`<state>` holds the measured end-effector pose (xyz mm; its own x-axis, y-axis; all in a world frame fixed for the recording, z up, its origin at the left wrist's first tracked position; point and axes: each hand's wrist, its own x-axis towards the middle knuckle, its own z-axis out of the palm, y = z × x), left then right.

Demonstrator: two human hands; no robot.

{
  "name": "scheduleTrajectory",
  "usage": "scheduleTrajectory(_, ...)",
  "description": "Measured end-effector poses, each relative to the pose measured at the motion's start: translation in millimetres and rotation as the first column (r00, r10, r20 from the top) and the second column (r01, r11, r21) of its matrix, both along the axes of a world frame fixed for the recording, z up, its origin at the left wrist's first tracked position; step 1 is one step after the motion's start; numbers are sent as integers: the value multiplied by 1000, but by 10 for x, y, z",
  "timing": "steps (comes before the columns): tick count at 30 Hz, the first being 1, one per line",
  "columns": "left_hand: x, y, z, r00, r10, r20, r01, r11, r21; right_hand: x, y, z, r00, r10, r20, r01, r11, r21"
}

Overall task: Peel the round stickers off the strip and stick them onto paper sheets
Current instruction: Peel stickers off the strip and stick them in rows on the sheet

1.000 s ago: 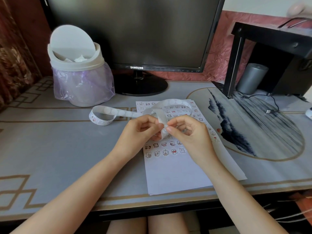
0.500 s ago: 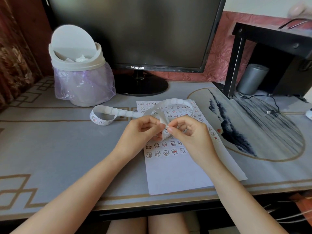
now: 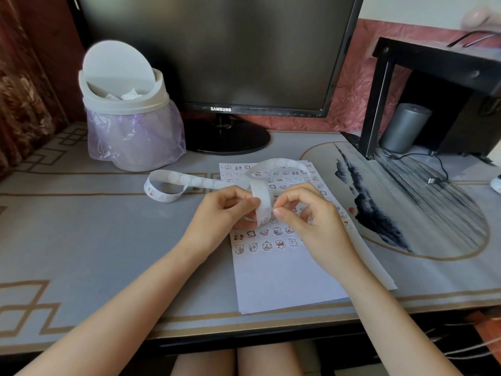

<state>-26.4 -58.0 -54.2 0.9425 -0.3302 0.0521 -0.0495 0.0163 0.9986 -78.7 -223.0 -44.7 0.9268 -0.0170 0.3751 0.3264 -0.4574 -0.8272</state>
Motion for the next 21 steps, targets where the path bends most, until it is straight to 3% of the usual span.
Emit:
scheduleTrajectory(6, -7, -16, -29, 1000, -1, 10, 1, 996, 84, -124, -386, 171, 972, -69, -224, 93, 991, 101)
scheduleTrajectory(12, -16, -22, -29, 1000, -13, 0, 13, 995, 104, -223, -845, 159, 870, -242, -430, 275, 961, 15)
scheduleTrajectory(21, -9, -23, -38, 1000, -6, -4, 6, 993, 117, -239, -909, 116, 829, -256, -497, 270, 962, -44)
